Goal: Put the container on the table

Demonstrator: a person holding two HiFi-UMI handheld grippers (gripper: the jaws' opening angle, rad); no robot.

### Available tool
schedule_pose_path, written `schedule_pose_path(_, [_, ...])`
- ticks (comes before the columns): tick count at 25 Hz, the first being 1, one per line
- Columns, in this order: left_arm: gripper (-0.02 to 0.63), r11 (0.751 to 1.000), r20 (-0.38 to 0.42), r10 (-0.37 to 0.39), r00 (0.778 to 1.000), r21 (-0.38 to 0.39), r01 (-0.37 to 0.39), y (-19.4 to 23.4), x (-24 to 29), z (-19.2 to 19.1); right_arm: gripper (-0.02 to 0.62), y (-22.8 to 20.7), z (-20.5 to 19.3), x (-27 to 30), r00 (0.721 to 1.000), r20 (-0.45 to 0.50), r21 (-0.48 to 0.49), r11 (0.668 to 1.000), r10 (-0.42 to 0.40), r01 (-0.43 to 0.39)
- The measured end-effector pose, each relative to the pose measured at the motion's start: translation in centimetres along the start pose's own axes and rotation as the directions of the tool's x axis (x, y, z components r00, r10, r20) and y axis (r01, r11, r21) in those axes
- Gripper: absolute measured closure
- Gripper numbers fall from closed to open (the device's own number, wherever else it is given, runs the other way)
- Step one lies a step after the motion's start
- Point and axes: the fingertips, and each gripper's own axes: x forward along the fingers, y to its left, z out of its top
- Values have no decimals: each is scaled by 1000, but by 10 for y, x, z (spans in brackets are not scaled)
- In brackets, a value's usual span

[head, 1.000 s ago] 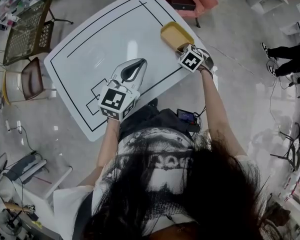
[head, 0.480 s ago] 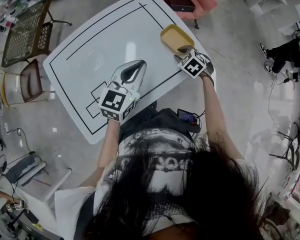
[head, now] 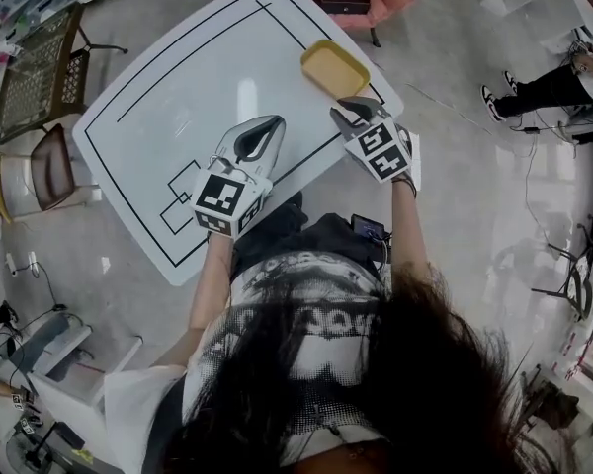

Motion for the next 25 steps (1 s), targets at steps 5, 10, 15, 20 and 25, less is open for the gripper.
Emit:
schedule_pose_path(5, [606, 1000, 2, -6, 1000, 9, 6, -18, 12, 2, 531, 2, 8, -38, 995, 100, 50, 998, -29, 24])
schedule_pose_path(10, [606, 1000, 13, 27, 1000, 4, -28, -43, 17, 9, 554, 6, 7, -79, 988, 156, 60, 998, -18, 9])
schedule_pose_path(15, [606, 997, 28, 72, 997, 3, -72, -76, 17, 16, 560, 16, 5, -115, 974, 223, 51, 998, 32, -45])
schedule_pose_path(20, [606, 992, 33, 126, 991, 11, -127, -117, 14, 15, 568, 28, -8, -149, 954, 288, 42, 994, 83, -99])
schedule_pose_path(25, [606, 983, 67, 182, 981, 22, -184, -164, -6, 21, 574, 44, -25, -187, 934, 337, 24, 990, 121, -137])
